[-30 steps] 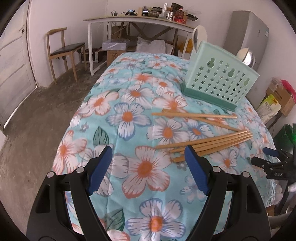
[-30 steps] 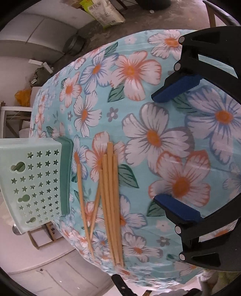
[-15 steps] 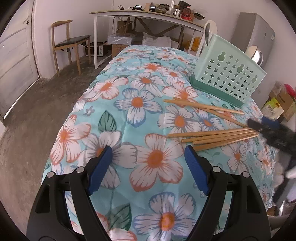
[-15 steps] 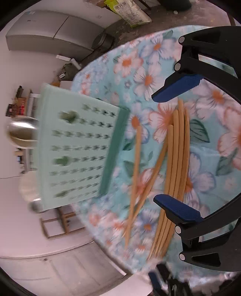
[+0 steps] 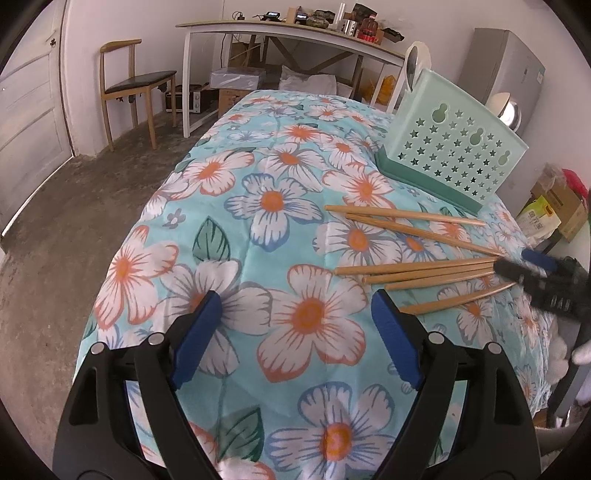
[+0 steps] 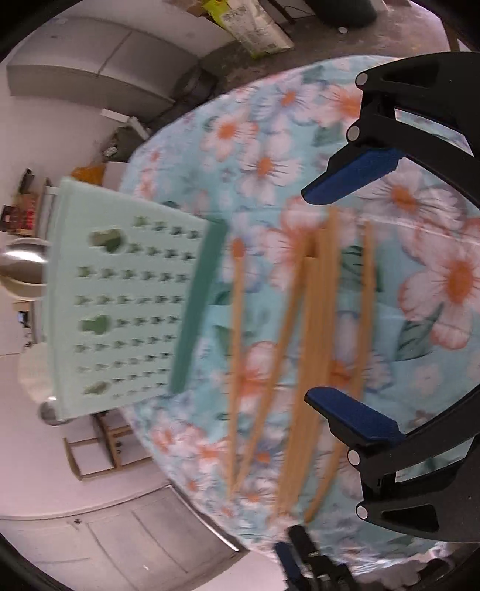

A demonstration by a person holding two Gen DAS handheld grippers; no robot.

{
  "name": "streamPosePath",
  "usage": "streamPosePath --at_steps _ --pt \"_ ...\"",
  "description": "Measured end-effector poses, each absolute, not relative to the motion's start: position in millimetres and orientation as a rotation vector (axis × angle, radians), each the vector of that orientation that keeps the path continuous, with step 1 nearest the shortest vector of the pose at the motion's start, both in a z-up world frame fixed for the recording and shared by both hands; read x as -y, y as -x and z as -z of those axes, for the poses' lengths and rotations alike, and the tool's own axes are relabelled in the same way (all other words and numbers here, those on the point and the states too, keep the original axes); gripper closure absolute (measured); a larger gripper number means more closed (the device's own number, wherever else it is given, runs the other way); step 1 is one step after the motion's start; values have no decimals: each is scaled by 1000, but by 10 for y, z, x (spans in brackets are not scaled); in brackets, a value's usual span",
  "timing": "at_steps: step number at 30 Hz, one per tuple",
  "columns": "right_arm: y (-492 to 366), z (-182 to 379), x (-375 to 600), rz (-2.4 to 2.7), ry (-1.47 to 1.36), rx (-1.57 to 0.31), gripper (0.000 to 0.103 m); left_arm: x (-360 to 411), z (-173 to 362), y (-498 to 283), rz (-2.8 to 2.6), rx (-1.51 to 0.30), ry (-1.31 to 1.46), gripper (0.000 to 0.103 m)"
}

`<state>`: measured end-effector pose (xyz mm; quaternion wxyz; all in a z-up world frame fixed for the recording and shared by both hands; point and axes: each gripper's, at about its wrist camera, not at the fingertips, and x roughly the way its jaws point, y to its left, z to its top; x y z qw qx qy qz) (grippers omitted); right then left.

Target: Organize utensils

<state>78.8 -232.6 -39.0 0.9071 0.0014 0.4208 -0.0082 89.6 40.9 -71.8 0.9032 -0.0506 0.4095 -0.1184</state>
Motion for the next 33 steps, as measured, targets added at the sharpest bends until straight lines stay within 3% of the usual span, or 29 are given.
streamPosePath --at_steps 11,23,33 --pt "-964 562 2378 16 -40 -943 7 -421 728 -865 253 -841 99 21" --pt "-1343 276 1927 -86 -26 -858 7 -415 717 -853 265 -838 101 20" --pt "-1706 529 1858 -95 -225 -933 7 -451 717 -844 285 -831 106 20"
